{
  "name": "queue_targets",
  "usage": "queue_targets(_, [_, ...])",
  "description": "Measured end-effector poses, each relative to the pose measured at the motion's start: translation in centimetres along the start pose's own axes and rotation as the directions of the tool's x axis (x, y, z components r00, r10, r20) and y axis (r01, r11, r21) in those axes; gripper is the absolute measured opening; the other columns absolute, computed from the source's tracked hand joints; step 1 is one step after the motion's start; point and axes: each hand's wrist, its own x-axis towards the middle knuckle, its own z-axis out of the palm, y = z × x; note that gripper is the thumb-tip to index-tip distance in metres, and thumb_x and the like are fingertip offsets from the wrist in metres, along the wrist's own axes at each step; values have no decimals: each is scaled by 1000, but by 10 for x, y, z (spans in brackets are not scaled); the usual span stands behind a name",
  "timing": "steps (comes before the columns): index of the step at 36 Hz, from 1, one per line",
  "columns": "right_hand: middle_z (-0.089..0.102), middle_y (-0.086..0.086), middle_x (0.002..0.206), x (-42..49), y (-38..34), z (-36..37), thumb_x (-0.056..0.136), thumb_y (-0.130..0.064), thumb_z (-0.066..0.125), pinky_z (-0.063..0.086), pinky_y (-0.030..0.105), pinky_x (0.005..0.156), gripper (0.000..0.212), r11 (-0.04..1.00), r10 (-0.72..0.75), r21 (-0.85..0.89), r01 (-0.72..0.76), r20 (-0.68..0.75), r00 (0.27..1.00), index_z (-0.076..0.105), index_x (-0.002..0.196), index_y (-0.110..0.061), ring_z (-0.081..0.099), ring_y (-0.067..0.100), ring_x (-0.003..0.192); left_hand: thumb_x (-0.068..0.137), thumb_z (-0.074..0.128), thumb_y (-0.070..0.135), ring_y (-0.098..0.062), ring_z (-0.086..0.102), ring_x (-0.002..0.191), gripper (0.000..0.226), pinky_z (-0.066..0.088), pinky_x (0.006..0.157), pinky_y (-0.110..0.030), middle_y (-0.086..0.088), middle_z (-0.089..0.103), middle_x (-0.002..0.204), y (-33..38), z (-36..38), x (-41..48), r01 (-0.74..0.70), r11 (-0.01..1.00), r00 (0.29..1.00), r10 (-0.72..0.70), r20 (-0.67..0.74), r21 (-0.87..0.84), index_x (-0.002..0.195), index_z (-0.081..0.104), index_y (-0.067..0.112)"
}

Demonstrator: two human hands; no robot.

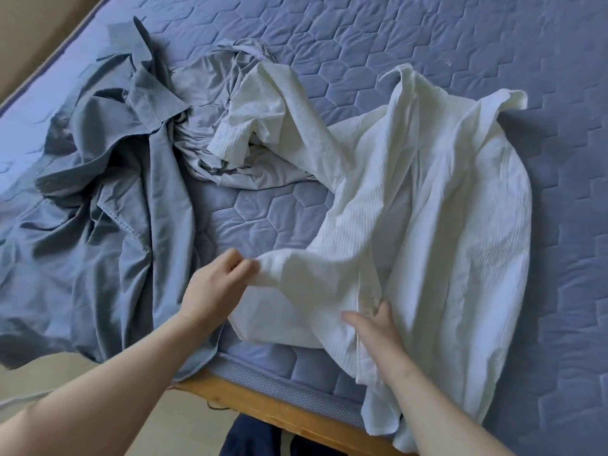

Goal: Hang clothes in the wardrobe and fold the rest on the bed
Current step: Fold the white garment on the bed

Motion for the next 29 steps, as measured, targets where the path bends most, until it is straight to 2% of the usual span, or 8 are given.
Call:
queue_targets(3, [61, 12, 109, 1, 10, -2, 92, -14, 46, 41, 29, 80, 31, 986, 165, 49, -160, -111, 980, 53, 118, 0, 55, 29, 97, 75, 45, 10, -18, 36, 54, 10, 29, 41, -22, -2, 40, 65, -11, -1, -5, -346, 938, 934, 342, 100, 24, 79, 40, 17])
queue_targets(6, [56, 12, 107, -1, 16, -8, 96, -15, 37, 38, 31, 83, 26, 954, 295, -16, -298, -110, 949, 52, 112, -2, 50, 28, 99, 69, 53, 6, -17, 46, 61, 17, 36, 43, -24, 0, 48, 71, -8, 8, -9, -538, 839, 735, 516, 440, -86, 74, 47, 20])
queue_targets(10, [59, 14, 115, 5, 4, -9, 89, -10, 47, 44, 31, 80, 34, 961, 121, -231, -154, -151, 981, 53, 121, -4, 54, 30, 95, 87, 52, 25, -18, 56, 100, 22, 43, 75, -29, 6, 61, 109, 17, 11, 10, -154, 987, 301, 0, 954, 48, 105, 64, 29])
queue_targets(13, [58, 15, 114, 18, -10, -6, 85, -12, 53, 45, 34, 78, 42, 952, -60, -307, -13, -229, 971, 45, 127, -10, 58, 33, 101, 88, 46, 27, -19, 58, 92, 20, 45, 76, -31, 4, 65, 96, 28, 22, 30, 459, 888, 566, -301, 768, 10, 93, 65, 23])
queue_targets(15, [53, 17, 123, 30, -17, -3, 86, -10, 53, 42, 33, 83, 58, 958, -84, -286, 14, -234, 969, 32, 140, -13, 54, 34, 109, 91, 41, 19, -21, 56, 86, 21, 43, 71, -33, 3, 63, 92, 31, 35, 43, 692, 714, 631, -529, 568, -103, 94, 62, 18])
queue_targets(21, [60, 13, 88, 53, -14, -2, 82, -1, 53, 44, 32, 69, 18, 999, 13, -44, -26, -275, 961, 56, 98, -9, 57, 30, 80, 96, 42, 31, -26, 52, 116, 37, 40, 91, -33, -4, 57, 125, 35, 78, 60, 674, 737, 506, -506, 699, 46, 128, 46, 15])
queue_targets(25, [25, 5, 58, 56, 6, -12, 81, -1, 46, 16, 32, 54, 34, 999, 13, -44, -28, -306, 952, 24, 60, -16, 24, 20, 59, 93, 41, 24, -26, 51, 83, 27, 34, 67, -29, 5, 49, 69, 39, 88, 58, 593, 804, 549, -449, 704, 51, 67, 44, 21])
queue_targets(29, [32, 9, 59, 53, 12, -19, 83, -5, 47, 22, 31, 55, 31, 997, 73, 25, -68, -322, 944, 30, 60, -14, 29, 20, 61, 93, 46, 20, -20, 44, 73, 26, 30, 59, -28, 1, 45, 66, 45, 80, 64, 651, 758, 548, -442, 710, -31, 69, 44, 13])
